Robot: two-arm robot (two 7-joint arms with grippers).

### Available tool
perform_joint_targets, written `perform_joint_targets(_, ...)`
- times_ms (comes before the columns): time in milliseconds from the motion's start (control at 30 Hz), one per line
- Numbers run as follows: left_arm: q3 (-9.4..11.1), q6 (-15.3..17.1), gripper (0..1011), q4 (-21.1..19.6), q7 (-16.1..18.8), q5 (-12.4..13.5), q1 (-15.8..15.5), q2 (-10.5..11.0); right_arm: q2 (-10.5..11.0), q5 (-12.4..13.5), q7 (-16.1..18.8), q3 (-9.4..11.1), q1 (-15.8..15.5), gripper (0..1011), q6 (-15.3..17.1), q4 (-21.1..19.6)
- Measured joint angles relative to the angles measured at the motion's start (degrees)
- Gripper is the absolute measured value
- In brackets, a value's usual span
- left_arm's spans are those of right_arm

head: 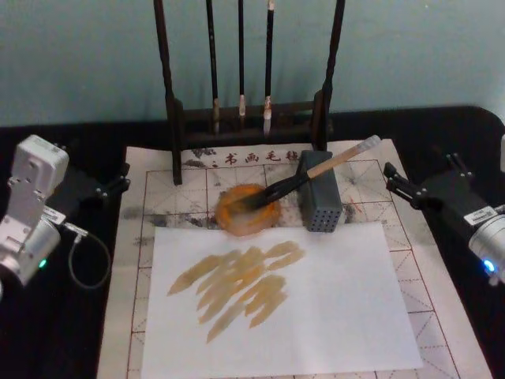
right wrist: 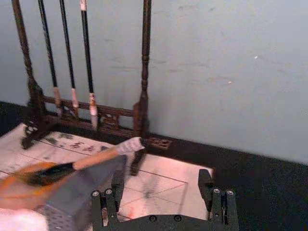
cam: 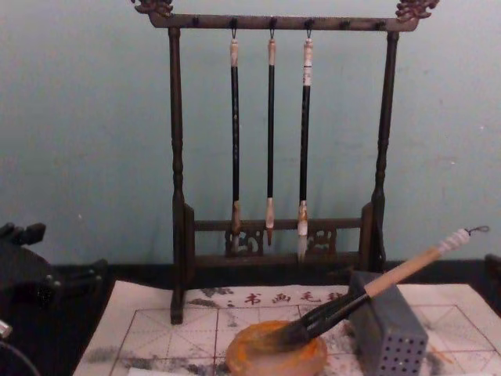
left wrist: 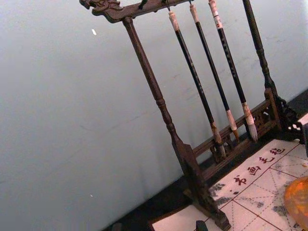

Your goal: Pick up the brush from the inkstone, write on the paper, then place the brush back to its original position.

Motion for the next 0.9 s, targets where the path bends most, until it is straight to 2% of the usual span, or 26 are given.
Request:
perform_joint_targets(200, 0.0, 0.0, 1001, 0.0, 0.0, 0.0, 0.0, 0.0, -2.24, 5.12, 4.35, 1.05, -0.09, 1000, 1.62, 0.75)
perform_joint_targets(367, 0.0, 0.0, 1001, 0.0, 0.0, 0.0, 0.0, 0.0, -5.63, 11.54, 9.38, 2.45, 0.5, 1000, 3.63, 2.72)
perform_joint_targets(500, 0.0, 0.0, 1001, 0.0, 0.0, 0.0, 0.0, 0.0, -7.56, 14.59, 11.26, 3.4, 0.87, 1000, 4.59, 4.11)
perform_joint_targets(633, 0.0, 0.0, 1001, 0.0, 0.0, 0.0, 0.0, 0.0, -10.06, 18.89, 12.56, 4.7, 1.28, 1000, 5.64, 6.09)
perform_joint_targets(767, 0.0, 0.0, 1001, 0.0, 0.0, 0.0, 0.0, 0.0, -11.44, 22.08, 13.71, 5.17, 1.83, 1000, 6.32, 7.77)
perform_joint_targets(800, 0.0, 0.0, 1001, 0.0, 0.0, 0.0, 0.0, 0.0, -12.0, 23.62, 14.26, 5.32, 2.19, 1000, 6.75, 8.58)
perform_joint_targets(833, 0.0, 0.0, 1001, 0.0, 0.0, 0.0, 0.0, 0.0, -12.0, 23.62, 14.26, 5.32, 2.19, 1000, 6.75, 8.58)
perform_joint_targets(900, 0.0, 0.0, 1001, 0.0, 0.0, 0.0, 0.0, 0.0, -12.65, 25.49, 14.99, 5.48, 2.73, 1000, 7.23, 9.66)
